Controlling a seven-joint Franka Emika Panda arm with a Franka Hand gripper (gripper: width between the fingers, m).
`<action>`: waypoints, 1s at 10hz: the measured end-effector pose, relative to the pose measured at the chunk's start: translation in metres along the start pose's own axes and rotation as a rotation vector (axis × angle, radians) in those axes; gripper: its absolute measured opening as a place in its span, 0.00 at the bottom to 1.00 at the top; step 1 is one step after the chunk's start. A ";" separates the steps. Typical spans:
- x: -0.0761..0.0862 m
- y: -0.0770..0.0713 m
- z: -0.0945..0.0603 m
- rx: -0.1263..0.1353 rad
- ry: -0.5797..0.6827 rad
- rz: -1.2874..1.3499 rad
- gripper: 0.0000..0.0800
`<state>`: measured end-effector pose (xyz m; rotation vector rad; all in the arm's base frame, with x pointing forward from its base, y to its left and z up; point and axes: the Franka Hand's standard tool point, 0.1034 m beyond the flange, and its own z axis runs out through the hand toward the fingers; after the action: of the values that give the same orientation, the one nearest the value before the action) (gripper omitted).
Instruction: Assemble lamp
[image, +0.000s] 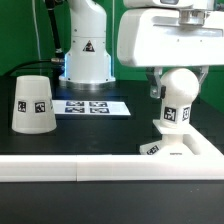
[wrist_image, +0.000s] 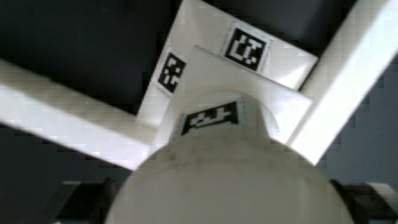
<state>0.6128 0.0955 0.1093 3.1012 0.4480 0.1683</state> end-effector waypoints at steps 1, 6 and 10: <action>-0.001 -0.001 0.000 -0.001 0.029 0.079 0.72; 0.000 0.000 -0.001 0.012 0.043 0.421 0.72; -0.004 -0.006 0.002 0.026 0.014 0.733 0.72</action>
Offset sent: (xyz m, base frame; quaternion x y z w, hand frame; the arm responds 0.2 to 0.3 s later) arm 0.0000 0.0000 0.0000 0.0000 0.0000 0.1938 0.9810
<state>0.6072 0.1003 0.1070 3.1198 -0.7057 0.1782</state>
